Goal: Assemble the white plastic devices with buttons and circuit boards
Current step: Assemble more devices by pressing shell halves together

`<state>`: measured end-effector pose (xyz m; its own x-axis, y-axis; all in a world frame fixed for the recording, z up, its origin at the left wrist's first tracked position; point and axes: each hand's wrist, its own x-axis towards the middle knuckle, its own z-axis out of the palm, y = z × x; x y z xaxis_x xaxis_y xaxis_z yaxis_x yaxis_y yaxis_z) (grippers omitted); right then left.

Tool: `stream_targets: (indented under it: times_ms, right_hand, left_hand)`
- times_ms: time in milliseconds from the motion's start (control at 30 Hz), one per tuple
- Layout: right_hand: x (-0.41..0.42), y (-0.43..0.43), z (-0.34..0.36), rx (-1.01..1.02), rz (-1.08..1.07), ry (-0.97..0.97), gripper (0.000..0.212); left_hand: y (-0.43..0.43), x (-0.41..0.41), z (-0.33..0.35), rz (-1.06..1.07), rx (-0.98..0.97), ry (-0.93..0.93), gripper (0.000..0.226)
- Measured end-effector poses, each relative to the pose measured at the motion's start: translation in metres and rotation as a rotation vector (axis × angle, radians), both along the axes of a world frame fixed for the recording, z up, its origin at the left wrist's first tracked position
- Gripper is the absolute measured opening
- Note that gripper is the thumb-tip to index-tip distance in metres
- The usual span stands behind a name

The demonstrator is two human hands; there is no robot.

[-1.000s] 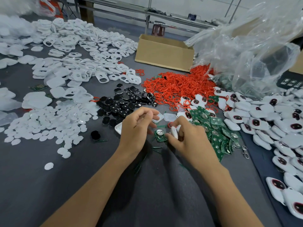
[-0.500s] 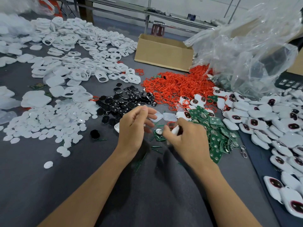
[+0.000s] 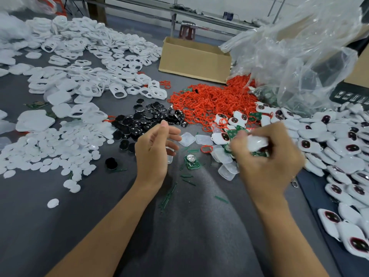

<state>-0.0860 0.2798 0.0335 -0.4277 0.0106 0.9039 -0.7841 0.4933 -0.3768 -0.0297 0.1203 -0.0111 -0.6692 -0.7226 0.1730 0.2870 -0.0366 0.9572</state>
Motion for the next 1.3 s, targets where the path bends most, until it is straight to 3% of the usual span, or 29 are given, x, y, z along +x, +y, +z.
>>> stream_targets:
  times_ms: [67,100,133,200,233,300,400,467,500,567,600,633,767,967,1033,1067,1167,1200,1233,1300]
  right_hand:
    - [0.0,0.004,0.005,-0.081,-0.043,-0.001,0.022]
    - [0.001,0.002,0.005,-0.012,0.008,-0.066,0.023]
    - [0.003,-0.004,0.001,0.192,0.045,-0.195,0.025]
    - [0.012,-0.023,-0.021,0.822,0.088,-0.456,0.027]
    - [0.016,-0.03,-0.032,0.933,0.102,-0.489,0.026]
    - [0.014,-0.033,-0.032,0.826,0.103,-0.418,0.024]
    - [0.001,-0.017,-0.009,0.26,0.084,-0.202,0.024]
    - [0.0,-0.008,-0.004,0.119,0.053,-0.168,0.024]
    - [-0.001,-0.01,-0.007,0.259,0.042,-0.236,0.024]
    - [0.006,-0.021,-0.026,0.756,0.063,-0.37,0.025]
    - [0.009,-0.025,-0.035,0.841,0.092,-0.369,0.026]
    - [0.009,-0.026,-0.038,0.78,0.104,-0.33,0.026]
    - [0.006,-0.018,-0.016,0.194,0.068,-0.128,0.029]
    - [0.014,-0.019,-0.015,0.014,0.064,-0.111,0.031]
    - [0.012,-0.018,-0.015,0.035,0.083,-0.125,0.03]
    - [0.01,-0.017,-0.016,0.144,0.125,-0.22,0.028]
    - [0.009,-0.022,-0.032,0.76,0.295,-0.698,0.03]
    - [0.008,-0.022,-0.036,0.816,0.32,-0.708,0.032]
    - [0.007,-0.021,-0.038,0.767,0.33,-0.653,0.031]
    - [0.005,-0.02,-0.034,0.481,0.336,-0.533,0.025]
  left_hand:
    - [0.0,0.0,0.0,-0.001,-0.002,0.002,0.041]
    - [0.0,0.0,-0.001,0.001,-0.002,0.001,0.041]
    - [0.0,0.0,-0.001,0.005,-0.003,-0.003,0.041]
    - [0.0,0.0,-0.001,0.016,0.002,-0.012,0.042]
    - [0.0,0.0,-0.001,0.021,0.004,-0.017,0.042]
    - [-0.001,0.001,-0.001,0.026,0.01,-0.018,0.043]
    - [-0.003,0.001,-0.001,0.033,0.02,-0.011,0.043]
    - [-0.002,0.001,-0.001,0.029,0.021,-0.007,0.042]
    - [-0.002,0.0,-0.001,0.023,0.016,-0.01,0.042]
    - [-0.001,0.0,-0.002,0.024,0.009,-0.018,0.042]
    - [-0.001,0.0,-0.003,0.028,0.008,-0.02,0.042]
    - [-0.001,0.001,-0.003,0.028,0.01,-0.02,0.043]
    - [-0.002,0.0,-0.004,0.032,0.012,-0.013,0.042]
    - [-0.002,0.0,-0.003,0.016,0.006,-0.011,0.043]
    - [-0.002,0.001,-0.003,0.016,0.01,-0.008,0.043]
    - [-0.002,0.001,-0.003,0.015,0.013,-0.008,0.043]
    - [0.0,0.001,-0.003,0.017,0.016,-0.011,0.044]
    - [0.001,0.001,-0.003,0.012,0.017,-0.008,0.044]
    - [0.001,0.001,-0.002,0.006,0.02,-0.002,0.044]
    - [0.001,0.001,-0.002,-0.009,0.016,-0.001,0.044]
